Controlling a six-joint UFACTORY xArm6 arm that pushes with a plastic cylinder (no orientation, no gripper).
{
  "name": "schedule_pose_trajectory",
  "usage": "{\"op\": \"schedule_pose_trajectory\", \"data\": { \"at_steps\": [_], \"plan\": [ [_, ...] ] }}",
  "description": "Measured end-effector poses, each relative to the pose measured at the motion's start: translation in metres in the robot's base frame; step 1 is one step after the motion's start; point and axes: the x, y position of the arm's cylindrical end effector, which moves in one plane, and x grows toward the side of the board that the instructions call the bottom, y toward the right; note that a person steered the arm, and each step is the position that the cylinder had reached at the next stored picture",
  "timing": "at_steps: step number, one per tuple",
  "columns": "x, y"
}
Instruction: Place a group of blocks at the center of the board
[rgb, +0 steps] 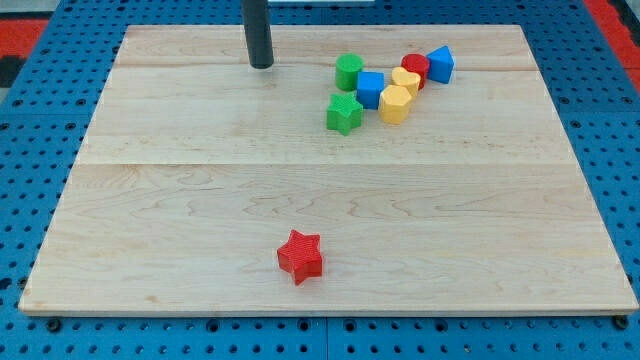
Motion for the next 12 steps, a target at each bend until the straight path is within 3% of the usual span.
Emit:
{"op": "schedule_pose_trajectory", "data": {
  "at_steps": [1,3,5,6,7,9,10,12],
  "plan": [
    [-0.015,0.051],
    [0.006,0.096],
    [0.012,0.078],
    [0.000,0.105],
    [-0.043,0.145],
    [-0.014,0.304],
    [0.023,0.278],
    [0.040,0.210]
  ]
}}
